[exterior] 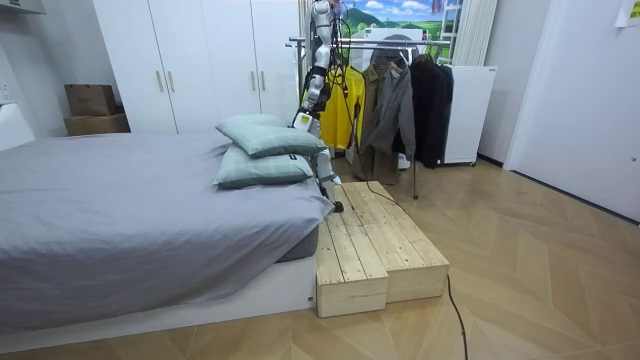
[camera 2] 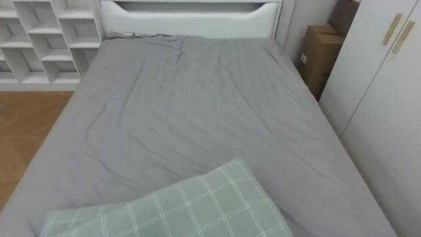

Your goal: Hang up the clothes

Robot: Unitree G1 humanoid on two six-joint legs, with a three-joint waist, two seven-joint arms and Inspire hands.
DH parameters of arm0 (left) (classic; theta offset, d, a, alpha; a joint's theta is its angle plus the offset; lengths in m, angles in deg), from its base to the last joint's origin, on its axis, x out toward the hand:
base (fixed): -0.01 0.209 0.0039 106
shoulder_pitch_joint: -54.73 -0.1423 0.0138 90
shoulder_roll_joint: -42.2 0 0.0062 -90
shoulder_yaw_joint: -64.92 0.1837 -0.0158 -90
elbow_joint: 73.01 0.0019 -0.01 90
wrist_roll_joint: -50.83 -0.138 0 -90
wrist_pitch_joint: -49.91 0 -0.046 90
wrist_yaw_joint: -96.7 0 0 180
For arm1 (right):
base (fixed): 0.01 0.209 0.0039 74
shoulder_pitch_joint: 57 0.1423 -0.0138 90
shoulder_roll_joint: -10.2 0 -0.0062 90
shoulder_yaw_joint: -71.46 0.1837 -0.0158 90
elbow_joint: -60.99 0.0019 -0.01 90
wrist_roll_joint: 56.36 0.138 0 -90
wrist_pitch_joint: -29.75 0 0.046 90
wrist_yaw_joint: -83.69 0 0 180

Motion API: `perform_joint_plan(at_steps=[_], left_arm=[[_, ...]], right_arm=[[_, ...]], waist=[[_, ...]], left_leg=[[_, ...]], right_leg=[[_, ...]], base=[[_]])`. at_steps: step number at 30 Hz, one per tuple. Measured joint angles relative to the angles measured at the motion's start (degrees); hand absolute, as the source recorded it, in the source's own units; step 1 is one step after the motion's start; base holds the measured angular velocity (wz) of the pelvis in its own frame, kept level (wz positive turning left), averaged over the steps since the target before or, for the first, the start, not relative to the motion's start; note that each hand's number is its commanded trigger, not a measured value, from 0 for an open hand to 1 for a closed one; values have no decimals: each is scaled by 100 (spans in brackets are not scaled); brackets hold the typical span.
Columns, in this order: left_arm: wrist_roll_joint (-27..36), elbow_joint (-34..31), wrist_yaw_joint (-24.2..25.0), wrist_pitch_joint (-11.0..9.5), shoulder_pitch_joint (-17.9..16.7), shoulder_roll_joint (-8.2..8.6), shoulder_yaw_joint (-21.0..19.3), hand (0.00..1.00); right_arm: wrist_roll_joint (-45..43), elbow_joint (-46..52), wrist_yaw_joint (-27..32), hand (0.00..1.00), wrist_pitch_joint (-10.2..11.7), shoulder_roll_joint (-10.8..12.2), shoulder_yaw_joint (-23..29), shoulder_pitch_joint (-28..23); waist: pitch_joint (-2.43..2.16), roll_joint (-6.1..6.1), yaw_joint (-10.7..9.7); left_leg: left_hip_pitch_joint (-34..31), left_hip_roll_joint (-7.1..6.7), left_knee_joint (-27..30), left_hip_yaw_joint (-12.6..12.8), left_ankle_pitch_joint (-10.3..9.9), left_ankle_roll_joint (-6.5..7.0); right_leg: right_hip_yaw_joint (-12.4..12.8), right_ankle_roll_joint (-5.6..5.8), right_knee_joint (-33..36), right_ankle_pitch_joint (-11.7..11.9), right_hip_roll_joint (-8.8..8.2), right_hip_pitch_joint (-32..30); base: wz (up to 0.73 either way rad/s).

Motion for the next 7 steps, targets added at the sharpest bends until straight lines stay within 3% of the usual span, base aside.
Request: perform_joint_plan(at_steps=[7], left_arm=[[-8,-1,-5,5,7,-3,99,0]], right_arm=[[139,-49,-47,0,0,-15,-13,-6]], waist=[[21,11,2]], left_leg=[[-2,-2,-14,2,0,0]], right_leg=[[18,10,-30,11,9,6]], base=[[0]])
